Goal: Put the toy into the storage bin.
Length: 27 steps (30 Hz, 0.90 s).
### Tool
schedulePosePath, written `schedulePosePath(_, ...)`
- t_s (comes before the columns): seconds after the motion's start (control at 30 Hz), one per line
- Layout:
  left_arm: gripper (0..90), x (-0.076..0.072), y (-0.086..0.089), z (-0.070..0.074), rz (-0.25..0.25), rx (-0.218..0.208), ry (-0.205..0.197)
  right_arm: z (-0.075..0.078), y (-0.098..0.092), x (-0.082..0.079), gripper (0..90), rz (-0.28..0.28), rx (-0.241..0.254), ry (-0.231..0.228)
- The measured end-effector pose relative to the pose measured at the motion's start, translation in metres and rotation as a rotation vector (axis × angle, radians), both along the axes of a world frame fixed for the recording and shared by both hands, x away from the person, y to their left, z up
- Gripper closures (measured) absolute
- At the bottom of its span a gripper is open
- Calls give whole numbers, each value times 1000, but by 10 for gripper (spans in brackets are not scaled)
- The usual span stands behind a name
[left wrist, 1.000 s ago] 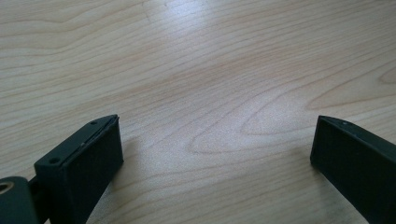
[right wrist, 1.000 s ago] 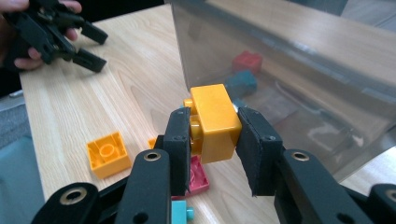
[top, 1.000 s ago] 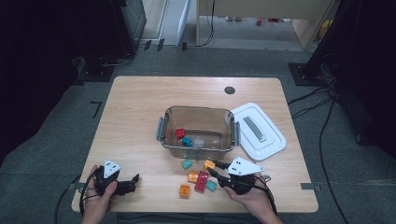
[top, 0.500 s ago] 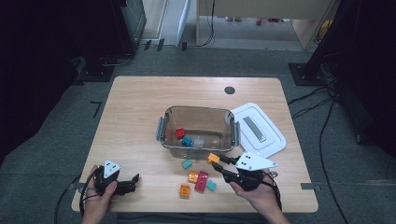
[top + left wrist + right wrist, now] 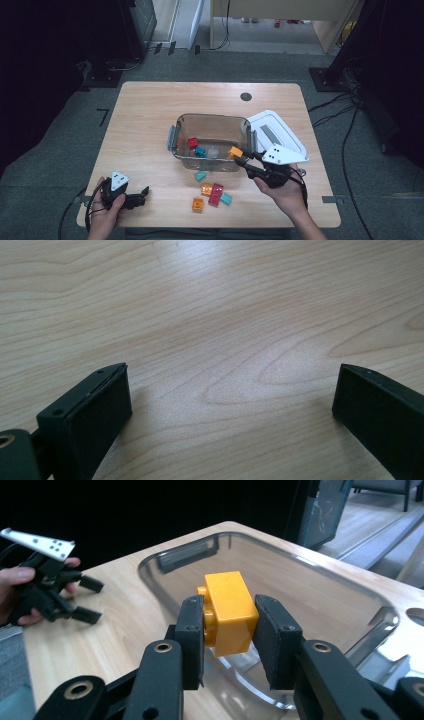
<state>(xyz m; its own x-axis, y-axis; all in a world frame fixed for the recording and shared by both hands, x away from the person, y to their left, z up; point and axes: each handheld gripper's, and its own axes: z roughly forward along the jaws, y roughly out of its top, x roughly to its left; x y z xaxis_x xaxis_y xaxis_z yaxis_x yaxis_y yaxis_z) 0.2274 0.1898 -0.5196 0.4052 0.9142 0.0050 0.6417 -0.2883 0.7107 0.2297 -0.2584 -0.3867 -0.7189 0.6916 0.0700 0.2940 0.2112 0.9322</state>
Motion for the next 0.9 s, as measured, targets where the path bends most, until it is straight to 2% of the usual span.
schedulePosePath(0.17, 21, 0, 0, 0, 0, 0, 0, 4, 0, 14, 673, -14, -7, 1)
schedulePosePath(0.47, 21, 0, 0, 0, 0, 1, -1, 0, 2, 38, 673, -61, -19, 48)
schedulePosePath(0.63, 21, 0, 0, 0, 0, 0, -2, -3, 5, 54, 673, -106, -43, 107)
schedulePosePath(0.67, 21, 0, 0, 0, 0, 0, -2, -3, 5, 54, 673, -106, -43, 107)
schedulePosePath(0.7, 21, 0, 0, 0, 0, 0, -2, -4, 7, 58, 673, -114, -57, 133)
schedulePosePath(0.9, 21, 0, 0, 0, -2, 3, -1, -6, 11, 66, 670, -135, -81, 193)
